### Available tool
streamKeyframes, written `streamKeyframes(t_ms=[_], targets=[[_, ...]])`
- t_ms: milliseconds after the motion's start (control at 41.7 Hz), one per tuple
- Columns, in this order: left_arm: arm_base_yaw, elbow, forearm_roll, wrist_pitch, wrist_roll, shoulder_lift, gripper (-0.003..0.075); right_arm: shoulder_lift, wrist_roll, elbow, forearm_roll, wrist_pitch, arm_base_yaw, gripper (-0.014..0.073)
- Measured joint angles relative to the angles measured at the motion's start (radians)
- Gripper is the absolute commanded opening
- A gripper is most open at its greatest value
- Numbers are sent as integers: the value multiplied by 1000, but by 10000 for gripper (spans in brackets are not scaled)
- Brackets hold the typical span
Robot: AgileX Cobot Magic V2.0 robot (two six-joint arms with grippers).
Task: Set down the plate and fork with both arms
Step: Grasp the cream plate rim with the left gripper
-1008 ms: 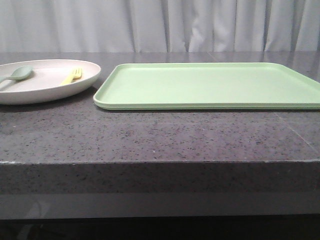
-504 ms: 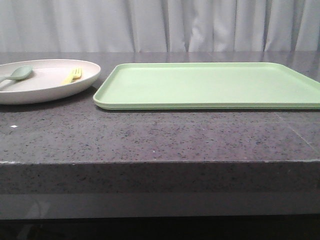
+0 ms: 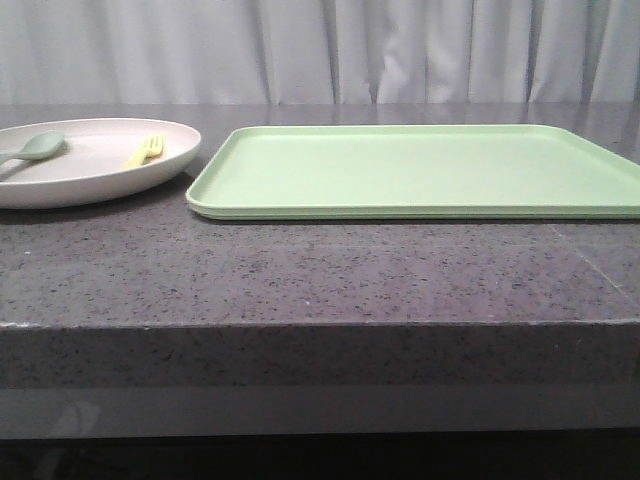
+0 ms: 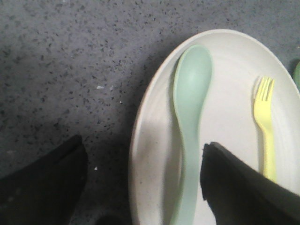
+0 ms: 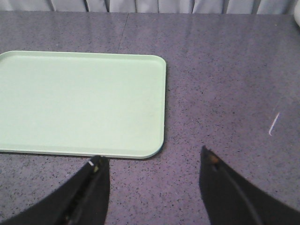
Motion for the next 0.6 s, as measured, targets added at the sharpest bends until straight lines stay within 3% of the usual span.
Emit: streamKeyframes(t_ms=[360, 600], targets=[[0, -7, -97, 44, 58, 78, 352, 0, 0, 0, 0, 0, 0, 449], [0, -8, -112, 52, 70, 86, 202, 0, 0, 0, 0, 0, 0, 449]])
